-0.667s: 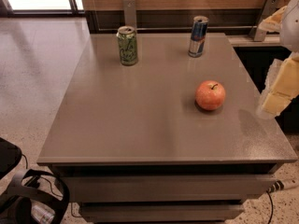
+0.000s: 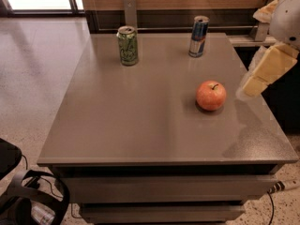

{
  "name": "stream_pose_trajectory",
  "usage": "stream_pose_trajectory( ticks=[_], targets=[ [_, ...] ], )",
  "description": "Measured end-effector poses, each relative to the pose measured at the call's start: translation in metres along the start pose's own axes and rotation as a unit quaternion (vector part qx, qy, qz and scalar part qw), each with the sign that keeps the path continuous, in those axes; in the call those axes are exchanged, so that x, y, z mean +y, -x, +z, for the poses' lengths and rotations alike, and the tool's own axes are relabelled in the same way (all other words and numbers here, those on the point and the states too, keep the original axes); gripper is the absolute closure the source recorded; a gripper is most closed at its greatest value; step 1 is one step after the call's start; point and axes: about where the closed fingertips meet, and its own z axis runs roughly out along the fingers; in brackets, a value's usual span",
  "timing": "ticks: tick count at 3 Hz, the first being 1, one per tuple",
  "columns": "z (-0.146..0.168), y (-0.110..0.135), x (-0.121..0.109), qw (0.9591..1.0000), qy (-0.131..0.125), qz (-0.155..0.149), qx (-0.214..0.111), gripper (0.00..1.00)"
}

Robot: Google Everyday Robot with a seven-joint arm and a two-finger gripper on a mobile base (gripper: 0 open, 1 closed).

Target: Pick green can

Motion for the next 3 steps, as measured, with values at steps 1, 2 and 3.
stream_pose_trajectory(
  ticks=[1, 2, 3],
  targets=[
    [0.03, 0.03, -0.022, 0.9925, -0.007, 0.062, -0.105, 0.0],
    [0.056, 0.058, -0.037, 0.972, -0.015, 0.121, -0.201, 0.0],
    [0.085, 0.097, -0.061, 0.946, -0.043, 0.167, -0.275, 0.0]
  ],
)
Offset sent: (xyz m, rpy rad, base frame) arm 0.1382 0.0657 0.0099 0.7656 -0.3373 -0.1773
